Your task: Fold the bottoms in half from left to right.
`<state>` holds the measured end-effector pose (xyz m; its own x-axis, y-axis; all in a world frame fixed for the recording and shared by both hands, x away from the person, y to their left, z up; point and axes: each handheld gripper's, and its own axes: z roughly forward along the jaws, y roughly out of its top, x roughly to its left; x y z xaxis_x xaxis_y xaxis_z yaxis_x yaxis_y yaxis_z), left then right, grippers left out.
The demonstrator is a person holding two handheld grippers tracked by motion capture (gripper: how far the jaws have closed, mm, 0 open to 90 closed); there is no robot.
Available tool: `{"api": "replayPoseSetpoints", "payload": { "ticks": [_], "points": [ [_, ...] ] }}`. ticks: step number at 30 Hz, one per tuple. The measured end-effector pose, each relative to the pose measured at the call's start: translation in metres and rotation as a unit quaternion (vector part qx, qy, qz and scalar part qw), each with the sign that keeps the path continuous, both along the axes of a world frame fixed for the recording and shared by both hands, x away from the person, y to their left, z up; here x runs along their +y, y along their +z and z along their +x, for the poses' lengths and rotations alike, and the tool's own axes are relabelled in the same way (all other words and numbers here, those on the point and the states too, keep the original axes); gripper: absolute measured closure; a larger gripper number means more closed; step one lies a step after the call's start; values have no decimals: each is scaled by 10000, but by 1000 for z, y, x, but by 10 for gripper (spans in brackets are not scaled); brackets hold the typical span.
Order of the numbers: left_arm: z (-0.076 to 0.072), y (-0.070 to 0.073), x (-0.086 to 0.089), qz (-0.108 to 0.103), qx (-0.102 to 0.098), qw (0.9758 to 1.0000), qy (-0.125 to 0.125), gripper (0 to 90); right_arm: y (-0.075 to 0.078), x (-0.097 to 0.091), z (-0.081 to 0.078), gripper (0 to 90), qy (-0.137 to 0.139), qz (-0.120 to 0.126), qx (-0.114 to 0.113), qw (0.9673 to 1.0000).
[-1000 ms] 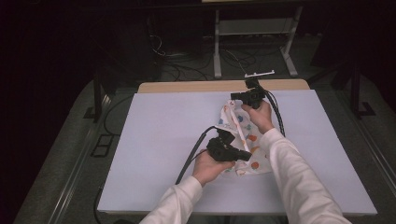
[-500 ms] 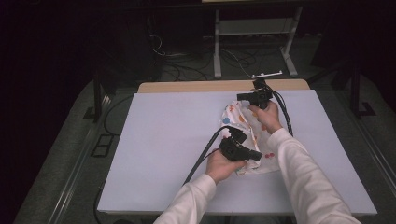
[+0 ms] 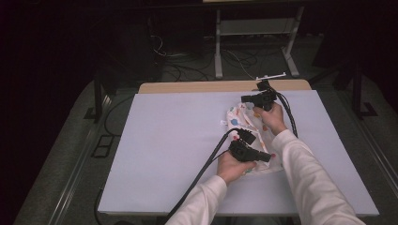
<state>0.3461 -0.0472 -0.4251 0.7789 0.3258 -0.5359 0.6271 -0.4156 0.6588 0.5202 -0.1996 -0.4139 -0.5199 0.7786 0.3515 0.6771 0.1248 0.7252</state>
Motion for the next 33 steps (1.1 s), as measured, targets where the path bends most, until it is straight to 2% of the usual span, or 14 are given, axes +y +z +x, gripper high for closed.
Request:
{"api": "replayPoseSetpoints", "payload": {
  "ticks": [3, 11, 16, 19, 30, 33],
  "points": [
    [2, -1, -3, -42, 79, 10000, -6, 882, -1, -2, -1, 881, -5, -9, 11, 10000],
    [7, -5, -12, -105, 115, 9999, -28, 882, -5, -6, 0, 881, 54, -64, 33, 10000],
    [8, -9, -16, -126, 176, 9998, 38, 882, -7, -9, 1, 881, 63, -5, 35, 10000],
    [7, -12, -20, -18, 149, 9999, -6, 882, -8, -10, 2, 881, 76, 17, 22, 10000],
    [6, -15, -35, 96, 162, 9998, -45, 882, -11, -13, 4, 881, 37, 52, 70, 10000],
    [7, -16, -37, 74, 185, 9998, 14, 882, -13, -15, 5, 881, 22, 67, 89, 9999]
  ]
}}
